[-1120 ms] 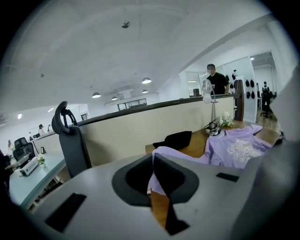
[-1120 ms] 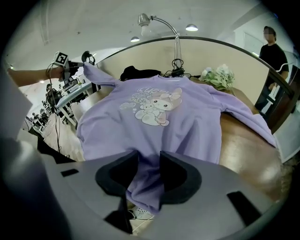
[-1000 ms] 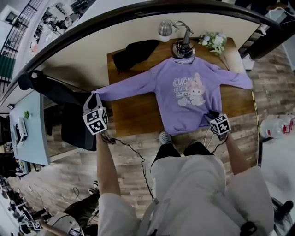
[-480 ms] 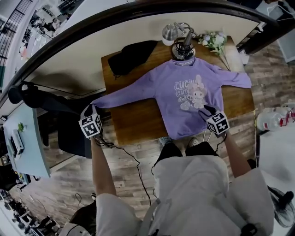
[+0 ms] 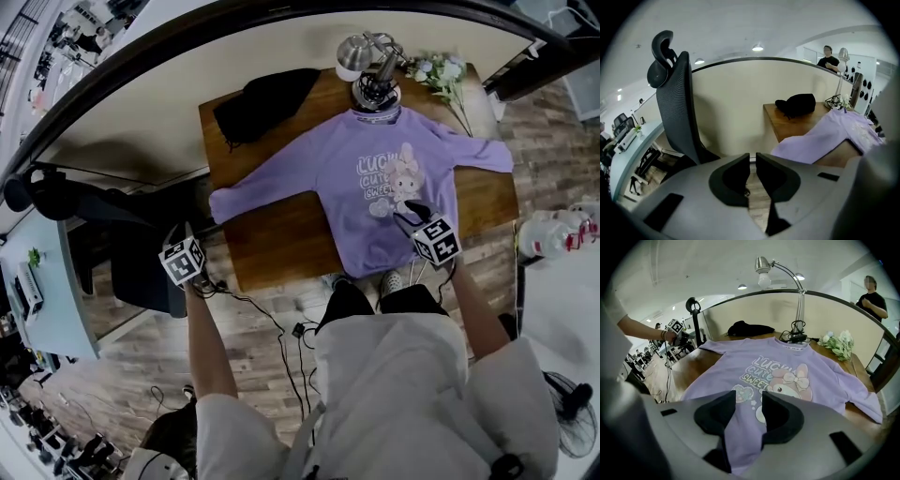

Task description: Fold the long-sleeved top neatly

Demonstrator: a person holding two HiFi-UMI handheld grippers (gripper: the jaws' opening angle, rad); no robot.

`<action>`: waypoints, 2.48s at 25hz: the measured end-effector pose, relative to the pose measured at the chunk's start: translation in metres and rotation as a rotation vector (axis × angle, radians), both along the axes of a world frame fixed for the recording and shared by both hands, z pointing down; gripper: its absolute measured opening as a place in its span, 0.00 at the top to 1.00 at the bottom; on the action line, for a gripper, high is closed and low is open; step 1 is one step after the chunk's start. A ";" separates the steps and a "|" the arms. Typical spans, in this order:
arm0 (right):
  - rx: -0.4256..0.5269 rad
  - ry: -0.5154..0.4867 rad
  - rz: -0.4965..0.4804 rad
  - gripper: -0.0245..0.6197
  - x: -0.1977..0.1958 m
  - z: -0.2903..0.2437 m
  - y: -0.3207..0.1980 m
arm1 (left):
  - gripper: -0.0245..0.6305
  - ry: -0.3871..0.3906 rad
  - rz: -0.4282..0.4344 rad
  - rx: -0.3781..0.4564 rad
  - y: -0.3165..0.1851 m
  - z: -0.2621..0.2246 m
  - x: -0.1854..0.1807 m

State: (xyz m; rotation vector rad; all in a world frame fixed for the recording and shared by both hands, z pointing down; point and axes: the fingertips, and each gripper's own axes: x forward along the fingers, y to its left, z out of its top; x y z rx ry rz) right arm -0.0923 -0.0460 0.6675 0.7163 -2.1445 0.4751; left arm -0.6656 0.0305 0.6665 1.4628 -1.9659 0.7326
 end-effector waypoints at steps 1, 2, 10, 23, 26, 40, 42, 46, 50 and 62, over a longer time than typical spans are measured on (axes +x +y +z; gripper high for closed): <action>0.004 -0.005 -0.001 0.68 -0.003 -0.001 0.000 | 0.89 -0.002 0.004 0.007 0.001 -0.002 0.003; 0.007 -0.012 -0.001 0.68 -0.005 -0.003 0.000 | 0.89 -0.003 0.010 0.016 0.002 -0.004 0.008; 0.040 -0.092 0.010 0.67 -0.011 -0.025 0.003 | 0.89 0.037 0.070 0.123 0.000 -0.031 0.099; 0.146 -0.166 0.165 0.67 0.052 -0.072 0.016 | 0.89 0.172 0.124 0.328 0.007 -0.094 0.292; 0.171 -0.146 0.166 0.67 0.067 -0.077 0.021 | 0.89 0.210 0.133 0.370 0.012 -0.109 0.334; 0.195 -0.293 0.180 0.68 0.126 -0.118 0.057 | 0.89 0.185 0.254 0.373 0.032 -0.147 0.465; 0.192 -0.299 0.169 0.69 0.132 -0.120 0.065 | 0.89 0.182 0.241 0.360 0.041 -0.147 0.474; 0.194 -0.324 0.143 0.69 0.140 -0.124 0.079 | 0.89 0.184 0.219 0.361 0.057 -0.150 0.492; 0.205 -0.346 0.125 0.70 0.149 -0.131 0.088 | 0.89 0.172 0.214 0.371 0.069 -0.157 0.509; 0.232 -0.375 0.092 0.70 0.174 -0.141 0.124 | 0.89 0.166 0.211 0.416 0.105 -0.163 0.557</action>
